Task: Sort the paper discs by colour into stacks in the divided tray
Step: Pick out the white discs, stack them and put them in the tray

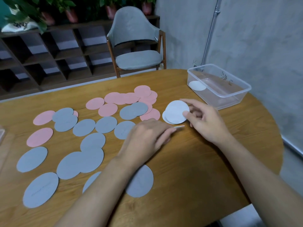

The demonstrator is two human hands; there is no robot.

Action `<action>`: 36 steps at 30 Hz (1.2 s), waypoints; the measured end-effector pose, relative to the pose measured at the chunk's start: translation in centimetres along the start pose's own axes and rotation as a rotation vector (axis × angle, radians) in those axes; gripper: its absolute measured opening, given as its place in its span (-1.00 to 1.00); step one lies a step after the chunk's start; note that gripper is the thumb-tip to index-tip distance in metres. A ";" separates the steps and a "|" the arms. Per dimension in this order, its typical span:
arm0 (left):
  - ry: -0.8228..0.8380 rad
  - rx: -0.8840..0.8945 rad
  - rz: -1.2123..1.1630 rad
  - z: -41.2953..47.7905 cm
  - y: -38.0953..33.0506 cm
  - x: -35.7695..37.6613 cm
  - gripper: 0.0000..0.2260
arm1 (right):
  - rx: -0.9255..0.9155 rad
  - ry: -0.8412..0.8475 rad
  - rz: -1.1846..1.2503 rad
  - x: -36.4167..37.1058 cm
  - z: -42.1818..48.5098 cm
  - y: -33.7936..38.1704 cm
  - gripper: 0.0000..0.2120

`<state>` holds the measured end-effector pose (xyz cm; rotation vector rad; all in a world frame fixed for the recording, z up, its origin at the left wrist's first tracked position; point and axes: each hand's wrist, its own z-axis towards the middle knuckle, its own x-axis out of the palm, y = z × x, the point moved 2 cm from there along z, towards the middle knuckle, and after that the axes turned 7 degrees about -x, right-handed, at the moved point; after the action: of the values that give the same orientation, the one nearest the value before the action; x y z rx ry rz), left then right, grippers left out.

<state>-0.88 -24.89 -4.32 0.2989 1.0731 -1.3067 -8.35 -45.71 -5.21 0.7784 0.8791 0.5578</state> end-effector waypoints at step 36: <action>-0.017 -0.358 -0.202 1.2 1.9 0.5 -0.75 | -0.048 -0.135 -0.177 -0.8 0.0 0.5 -0.72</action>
<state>1.24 -25.46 -4.79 -0.0911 1.3231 -1.2622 -8.79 -46.01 -4.44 0.6785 0.7977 0.3649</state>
